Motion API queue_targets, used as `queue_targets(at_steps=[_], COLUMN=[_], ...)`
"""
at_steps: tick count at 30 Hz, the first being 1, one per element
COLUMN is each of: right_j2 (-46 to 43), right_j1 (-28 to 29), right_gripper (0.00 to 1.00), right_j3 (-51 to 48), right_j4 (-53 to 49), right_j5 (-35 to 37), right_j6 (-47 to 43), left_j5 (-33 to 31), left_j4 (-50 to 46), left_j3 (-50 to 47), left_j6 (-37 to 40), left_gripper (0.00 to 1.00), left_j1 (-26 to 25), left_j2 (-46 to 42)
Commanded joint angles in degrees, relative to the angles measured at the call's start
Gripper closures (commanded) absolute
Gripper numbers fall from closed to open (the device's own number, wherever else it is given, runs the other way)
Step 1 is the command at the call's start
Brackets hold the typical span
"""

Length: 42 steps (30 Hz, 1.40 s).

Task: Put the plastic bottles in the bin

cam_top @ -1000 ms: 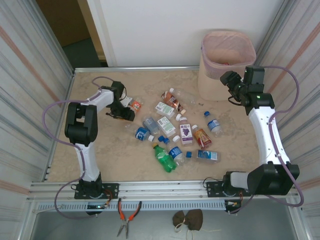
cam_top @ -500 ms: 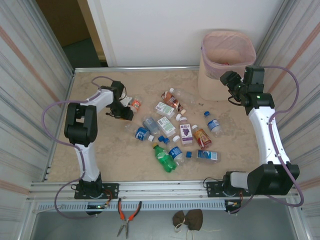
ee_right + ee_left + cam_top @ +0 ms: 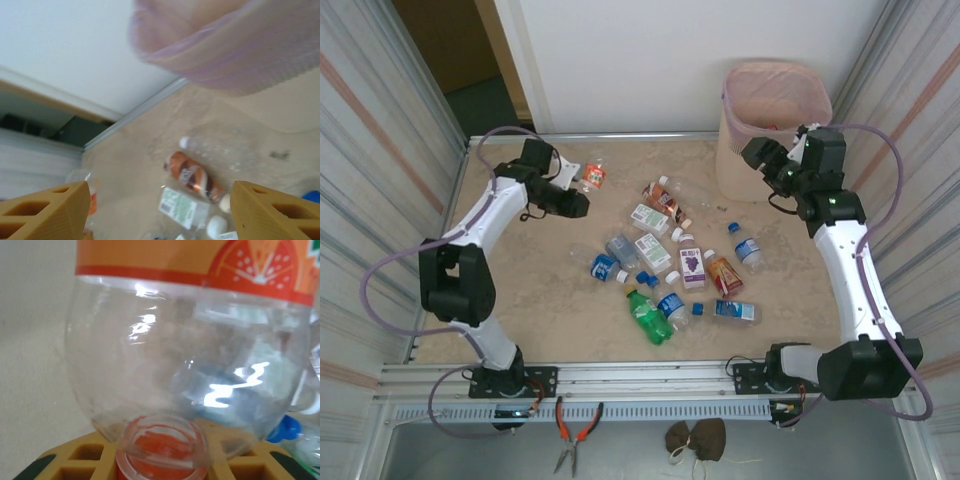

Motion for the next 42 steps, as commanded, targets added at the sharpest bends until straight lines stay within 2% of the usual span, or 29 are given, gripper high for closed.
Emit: queue_targets(at_steps=[1, 6, 10, 15, 19, 25, 29, 34, 42], right_j2=[-1.31, -0.59, 1.24, 4.34, 6.48, 8.70, 9.29, 9.93, 11.44], right_j1=[2.62, 9.40, 16.13, 21.78, 24.47, 25.25, 25.23, 25.23, 25.05], right_gripper=[0.27, 0.26, 0.22, 0.18, 0.11, 0.10, 0.13, 0.21, 0.41], right_j3=[-0.85, -0.75, 0.15, 1.62, 2.72, 2.90, 3.08, 3.08, 3.94], right_j4=[6.88, 12.75, 15.60, 18.50, 18.75, 22.00, 22.19, 22.10, 22.17], right_j5=[-8.64, -11.26, -9.63, -8.28, -6.51, -6.63, -5.66, -3.88, -4.50], right_j6=[-2.39, -2.74, -2.17, -0.86, -0.26, 1.96, 1.93, 1.00, 0.54], left_j5=[7.52, 12.72, 16.13, 19.91, 21.12, 22.82, 22.99, 22.54, 20.27], left_j4=[2.86, 8.66, 13.18, 17.15, 19.50, 22.02, 22.11, 21.95, 21.75], left_j3=[-0.67, -2.23, -3.21, -3.33, -3.55, -4.51, -4.43, -4.70, -4.65], left_j6=[-0.94, -4.64, -7.31, -10.38, -12.39, -13.69, -13.63, -12.87, -11.93], left_gripper=[0.68, 0.69, 0.68, 0.68, 0.68, 0.68, 0.68, 0.67, 0.65], left_j1=[-1.59, -4.79, -8.37, -12.01, -14.34, -16.57, -17.20, -17.21, -17.18], left_j2=[-4.39, -8.89, -11.56, -12.93, -12.94, -12.44, -11.90, -11.72, -11.08])
